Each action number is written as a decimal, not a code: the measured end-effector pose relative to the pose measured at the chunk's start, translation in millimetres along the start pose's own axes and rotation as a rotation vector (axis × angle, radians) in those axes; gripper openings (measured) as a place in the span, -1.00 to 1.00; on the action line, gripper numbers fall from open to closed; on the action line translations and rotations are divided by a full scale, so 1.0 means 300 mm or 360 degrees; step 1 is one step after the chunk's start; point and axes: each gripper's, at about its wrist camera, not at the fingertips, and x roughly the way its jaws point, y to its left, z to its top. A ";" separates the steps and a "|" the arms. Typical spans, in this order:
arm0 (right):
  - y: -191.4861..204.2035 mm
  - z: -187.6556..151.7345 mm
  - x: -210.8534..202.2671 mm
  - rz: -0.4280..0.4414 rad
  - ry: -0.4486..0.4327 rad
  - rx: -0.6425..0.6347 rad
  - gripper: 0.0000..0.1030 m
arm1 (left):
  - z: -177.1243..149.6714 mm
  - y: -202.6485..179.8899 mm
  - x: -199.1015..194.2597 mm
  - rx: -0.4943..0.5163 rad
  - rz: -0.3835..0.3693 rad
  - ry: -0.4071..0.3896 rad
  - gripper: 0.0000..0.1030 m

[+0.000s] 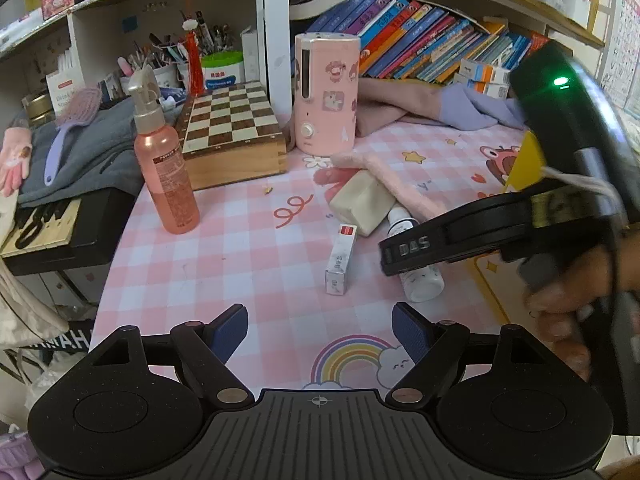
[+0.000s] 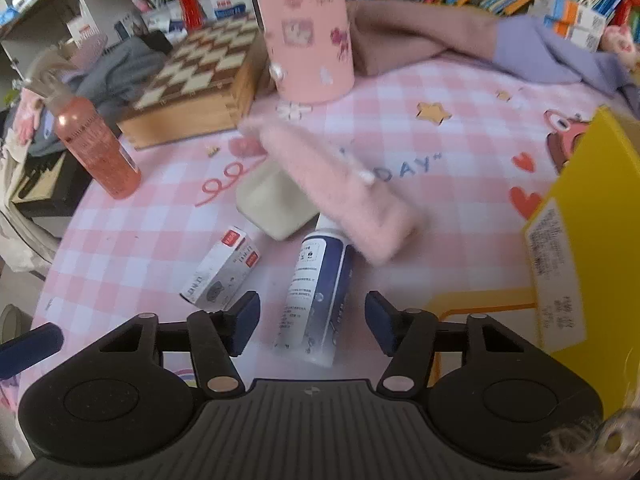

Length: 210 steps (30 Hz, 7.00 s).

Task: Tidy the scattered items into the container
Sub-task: 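Grasp the white spray bottle with the right gripper while the left gripper grasps the small white-red box, then carry the white spray bottle and white-red box toward the yellow box with both grippers, then lower both held items into the yellow box and open both grippers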

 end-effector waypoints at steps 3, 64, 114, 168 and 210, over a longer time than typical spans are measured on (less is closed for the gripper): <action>0.003 0.002 0.024 -0.0007 0.0009 -0.0053 -0.08 | 0.005 0.004 0.021 -0.0004 0.0006 0.0022 0.57; -0.108 -0.108 -0.231 0.0312 -0.0023 0.0126 -0.41 | 0.043 0.036 0.000 -0.0184 -0.0259 -0.0056 -0.75; 0.055 -0.558 -0.682 0.0330 -0.0317 0.0026 -0.41 | -0.236 0.031 -0.554 -0.0239 -0.0418 -0.0342 -0.75; -0.310 -0.908 -0.932 -0.0134 -0.0388 0.0653 -0.41 | -0.246 -0.454 -0.487 0.0231 -0.1053 -0.0110 -0.75; -0.605 -0.690 -0.921 -0.0184 -0.0529 0.0589 -0.41 | -0.007 -0.707 -0.357 0.0387 -0.1073 -0.0239 -0.75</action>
